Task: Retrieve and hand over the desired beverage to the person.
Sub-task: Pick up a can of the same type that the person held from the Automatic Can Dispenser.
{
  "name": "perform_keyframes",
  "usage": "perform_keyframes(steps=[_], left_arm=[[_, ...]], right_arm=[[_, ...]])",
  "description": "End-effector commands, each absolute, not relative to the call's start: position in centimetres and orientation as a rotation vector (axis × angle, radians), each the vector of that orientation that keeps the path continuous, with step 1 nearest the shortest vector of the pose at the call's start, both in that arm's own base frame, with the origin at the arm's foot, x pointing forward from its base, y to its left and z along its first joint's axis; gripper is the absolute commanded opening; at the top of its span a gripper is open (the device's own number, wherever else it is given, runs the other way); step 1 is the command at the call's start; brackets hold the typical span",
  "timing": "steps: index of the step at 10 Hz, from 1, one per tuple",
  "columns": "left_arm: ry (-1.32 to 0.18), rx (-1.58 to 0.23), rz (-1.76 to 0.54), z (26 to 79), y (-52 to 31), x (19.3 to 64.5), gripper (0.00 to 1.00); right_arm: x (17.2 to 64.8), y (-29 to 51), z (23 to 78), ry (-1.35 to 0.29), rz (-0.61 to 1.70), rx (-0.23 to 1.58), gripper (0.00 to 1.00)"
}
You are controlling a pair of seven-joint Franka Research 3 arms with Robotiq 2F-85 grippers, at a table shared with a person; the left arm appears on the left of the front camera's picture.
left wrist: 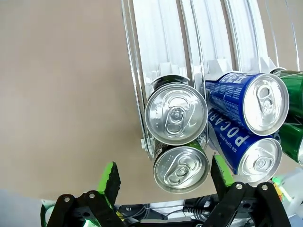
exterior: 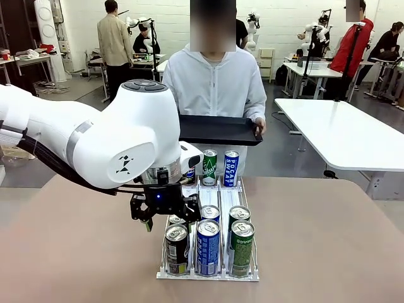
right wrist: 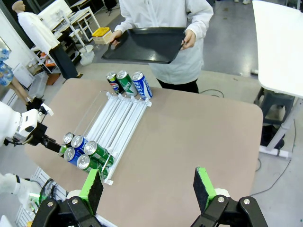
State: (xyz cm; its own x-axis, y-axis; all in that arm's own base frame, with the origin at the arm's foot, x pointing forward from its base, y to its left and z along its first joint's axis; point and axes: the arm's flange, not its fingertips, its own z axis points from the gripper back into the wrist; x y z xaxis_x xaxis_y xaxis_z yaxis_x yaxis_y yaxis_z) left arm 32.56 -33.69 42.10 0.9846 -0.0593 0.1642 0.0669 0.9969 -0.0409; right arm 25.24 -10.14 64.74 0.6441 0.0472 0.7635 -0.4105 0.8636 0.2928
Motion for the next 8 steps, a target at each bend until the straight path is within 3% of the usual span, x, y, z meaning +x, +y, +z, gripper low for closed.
perform_keyframes(steps=[1, 8], left_arm=[[-0.165, -0.034, -0.034, 41.3, -34.4, 33.2, 1.0], [-0.166, -0.056, -0.081, 39.8, -34.6, 33.7, 1.0]], right_arm=[[25.4, -10.1, 64.6, -0.835, 0.277, 0.486, 1.0], [25.4, -10.1, 64.6, -0.835, 0.277, 0.486, 1.0]])
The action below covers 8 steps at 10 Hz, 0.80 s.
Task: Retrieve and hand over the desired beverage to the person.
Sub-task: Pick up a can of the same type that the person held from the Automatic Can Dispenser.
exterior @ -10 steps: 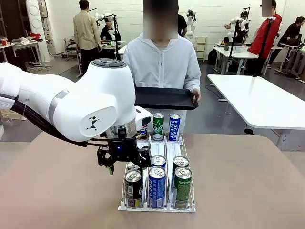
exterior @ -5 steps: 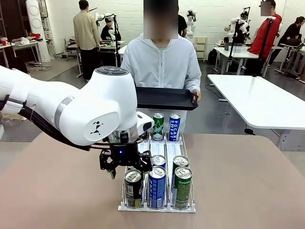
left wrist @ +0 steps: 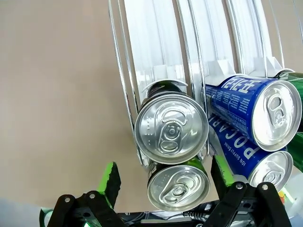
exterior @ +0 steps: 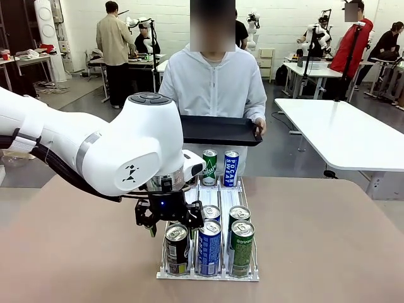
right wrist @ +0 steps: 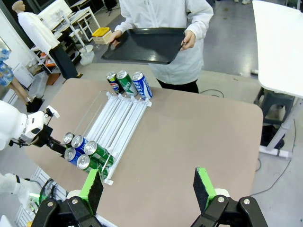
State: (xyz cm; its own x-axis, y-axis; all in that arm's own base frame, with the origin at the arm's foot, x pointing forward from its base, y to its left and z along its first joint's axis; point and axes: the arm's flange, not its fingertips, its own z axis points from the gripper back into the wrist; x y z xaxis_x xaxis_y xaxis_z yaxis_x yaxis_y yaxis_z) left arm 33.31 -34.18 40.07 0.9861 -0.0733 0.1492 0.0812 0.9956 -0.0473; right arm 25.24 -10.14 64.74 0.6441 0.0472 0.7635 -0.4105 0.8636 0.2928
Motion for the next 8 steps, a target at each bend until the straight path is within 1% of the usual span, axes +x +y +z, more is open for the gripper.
perform_keyframes(steps=[1, 2, 3, 4, 5, 6, 7, 8], left_arm=[[-0.167, -0.055, -0.081, 39.83, -34.67, 33.7, 1.0], [-0.174, -0.063, -0.1, 39.83, -34.8, 33.63, 1.0], [-0.156, -0.069, -0.101, 39.89, -34.84, 33.66, 0.41], [-0.146, -0.068, -0.094, 39.99, -34.89, 33.66, 0.4], [-0.138, -0.07, -0.089, 40.1, -34.89, 33.7, 0.0], [-0.129, -0.072, -0.083, 40.15, -34.89, 33.71, 0.35], [-0.12, -0.071, -0.076, 40.14, -34.93, 33.71, 0.0], [-0.108, -0.072, -0.072, 40.14, -34.98, 33.74, 0.0]], right_arm=[[25.41, -10.13, 64.57, -0.835, 0.277, 0.486, 1.0], [25.41, -10.13, 64.57, -0.835, 0.277, 0.486, 1.0], [25.41, -10.13, 64.57, -0.835, 0.277, 0.486, 1.0], [25.41, -10.13, 64.57, -0.835, 0.277, 0.486, 1.0], [25.41, -10.13, 64.57, -0.835, 0.277, 0.486, 1.0], [25.41, -10.13, 64.57, -0.835, 0.277, 0.486, 1.0], [25.41, -10.13, 64.57, -0.835, 0.277, 0.486, 1.0], [25.41, -10.13, 64.57, -0.835, 0.277, 0.486, 1.0]])
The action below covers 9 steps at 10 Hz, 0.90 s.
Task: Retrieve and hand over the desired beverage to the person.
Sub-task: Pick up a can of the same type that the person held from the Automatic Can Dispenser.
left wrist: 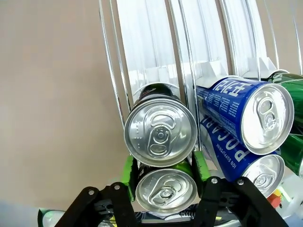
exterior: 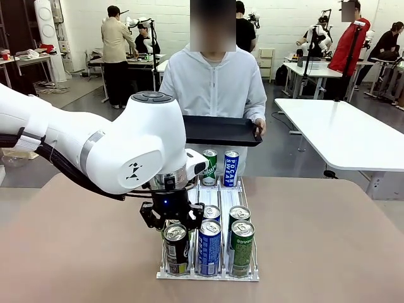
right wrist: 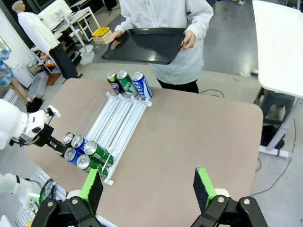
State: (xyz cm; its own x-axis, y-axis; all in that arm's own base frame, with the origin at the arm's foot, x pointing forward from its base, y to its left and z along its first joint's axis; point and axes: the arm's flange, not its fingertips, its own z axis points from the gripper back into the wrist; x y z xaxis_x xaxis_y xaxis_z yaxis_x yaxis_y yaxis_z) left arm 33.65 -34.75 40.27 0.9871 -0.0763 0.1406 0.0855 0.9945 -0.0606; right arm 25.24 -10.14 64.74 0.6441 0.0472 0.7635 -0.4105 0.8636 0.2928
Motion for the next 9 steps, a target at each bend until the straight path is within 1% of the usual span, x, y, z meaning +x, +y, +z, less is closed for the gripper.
perform_keyframes(steps=[1, 4, 5, 6, 7, 8, 9], left_arm=[[-0.101, -0.074, -0.07, 40.2, -35.0, 33.8, 0.0], [-0.075, -0.048, -0.099, 40.6, -35.3, 33.3, 0.0], [-0.048, -0.022, -0.105, 42.1, -35.9, 32.7, 0.38], [-0.051, -0.045, -0.166, 45.0, -36.6, 31.5, 0.38], [-0.065, -0.027, -0.188, 48.8, -37.6, 30.3, 0.38], [-0.081, 0.029, -0.21, 53.2, -38.8, 29.3, 0.38], [-0.108, 0.041, -0.226, 56.9, -39.7, 28.9, 0.38]], right_arm=[[25.4, -10.1, 64.6, -0.835, 0.277, 0.486, 1.0], [25.4, -10.1, 64.6, -0.835, 0.277, 0.486, 1.0], [25.4, -10.1, 64.6, -0.835, 0.277, 0.486, 1.0], [25.4, -10.1, 64.6, -0.835, 0.277, 0.486, 1.0], [25.4, -10.1, 64.6, -0.835, 0.277, 0.486, 1.0], [25.4, -10.1, 64.6, -0.835, 0.277, 0.486, 1.0], [25.4, -10.1, 64.6, -0.835, 0.277, 0.486, 1.0]])
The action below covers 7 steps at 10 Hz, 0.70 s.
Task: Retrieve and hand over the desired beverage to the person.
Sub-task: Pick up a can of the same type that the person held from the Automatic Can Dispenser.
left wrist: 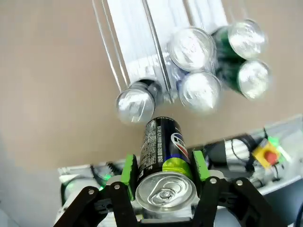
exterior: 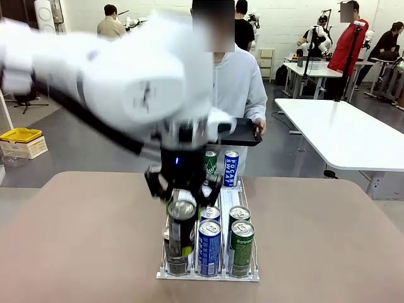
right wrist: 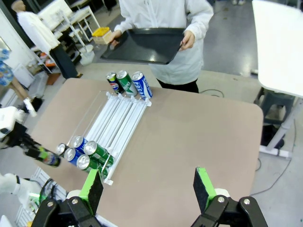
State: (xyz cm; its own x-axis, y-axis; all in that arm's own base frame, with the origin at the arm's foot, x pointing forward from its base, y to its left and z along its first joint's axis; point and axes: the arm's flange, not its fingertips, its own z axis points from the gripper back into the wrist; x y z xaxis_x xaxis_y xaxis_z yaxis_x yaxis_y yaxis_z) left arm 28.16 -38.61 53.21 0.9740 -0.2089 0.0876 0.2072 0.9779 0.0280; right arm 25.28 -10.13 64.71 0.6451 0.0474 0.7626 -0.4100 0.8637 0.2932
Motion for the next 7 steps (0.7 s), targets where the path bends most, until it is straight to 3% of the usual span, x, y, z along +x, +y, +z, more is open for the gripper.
perform_keyframes(steps=[1, 4, 7], left_arm=[[-0.14, 0.057, -0.229, 60.2, -40.5, 29.1, 0.38], [-0.183, 0.051, -0.188, 68.0, -41.4, 32.5, 0.38], [-0.126, -0.052, -0.122, 69.5, -39.4, 38.5, 0.38]], right_arm=[[25.4, -10.1, 64.6, -0.835, 0.277, 0.486, 1.0], [25.4, -10.1, 64.6, -0.835, 0.277, 0.486, 1.0], [25.4, -10.1, 64.6, -0.835, 0.277, 0.486, 1.0]])
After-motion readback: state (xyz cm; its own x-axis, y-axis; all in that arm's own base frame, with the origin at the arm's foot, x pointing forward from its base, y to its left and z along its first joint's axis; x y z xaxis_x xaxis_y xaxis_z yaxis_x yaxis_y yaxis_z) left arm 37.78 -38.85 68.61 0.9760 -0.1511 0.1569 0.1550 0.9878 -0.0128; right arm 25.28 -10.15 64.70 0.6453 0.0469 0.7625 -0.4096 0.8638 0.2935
